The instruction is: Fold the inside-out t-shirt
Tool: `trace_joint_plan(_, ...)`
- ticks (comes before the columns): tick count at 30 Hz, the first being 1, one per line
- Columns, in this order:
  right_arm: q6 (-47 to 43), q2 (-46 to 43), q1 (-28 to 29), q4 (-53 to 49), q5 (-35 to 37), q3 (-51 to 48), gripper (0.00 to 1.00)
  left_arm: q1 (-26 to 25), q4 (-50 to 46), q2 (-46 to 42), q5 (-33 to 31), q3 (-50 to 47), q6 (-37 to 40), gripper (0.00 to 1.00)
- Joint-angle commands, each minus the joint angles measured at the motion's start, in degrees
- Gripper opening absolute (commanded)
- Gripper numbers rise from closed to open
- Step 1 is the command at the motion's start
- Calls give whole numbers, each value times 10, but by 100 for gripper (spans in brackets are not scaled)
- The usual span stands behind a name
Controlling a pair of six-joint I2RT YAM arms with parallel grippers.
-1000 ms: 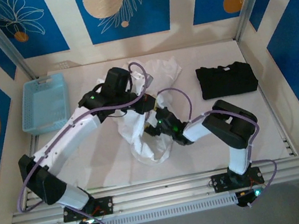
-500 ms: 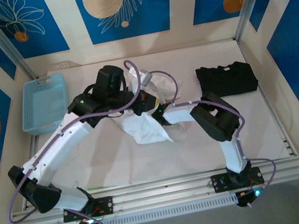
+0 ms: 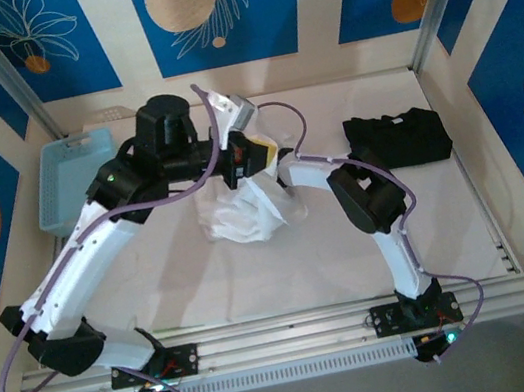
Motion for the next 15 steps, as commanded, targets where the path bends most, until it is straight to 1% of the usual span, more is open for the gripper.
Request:
trace_joint_plan(1, 1, 15, -10, -106, -60, 22, 82, -9, 15, -35, -95, 35, 30, 0)
trace_joint_plan(2, 0, 15, -15, -115, -75, 25, 68, -8, 17, -39, -124, 33, 31, 0)
trace_joint_plan(4, -4, 12, -30, -129, -122, 27, 31, -7, 21, -44, -186, 25, 31, 0)
trace_joint_plan(6, -15, 1, -39, -129, -147, 24, 1, -5, 24, -50, -246, 10, 31, 0)
trace_joint_plan(9, -33, -43, -46, -121, -181, 11, 0, 6, 24, -58, -341, -24, 30, 0)
trace_joint_plan(12, -30, -119, -54, -92, -229, -33, 0, 36, 26, -73, -423, -70, 17, 0)
trace_joint_plan(13, -20, -152, -60, -73, -258, -57, 0, 52, 30, -82, -439, -90, 8, 0)
trace_joint_plan(15, 5, -210, -71, -34, -320, -104, 0, 85, 48, -102, -440, -137, -5, 0)
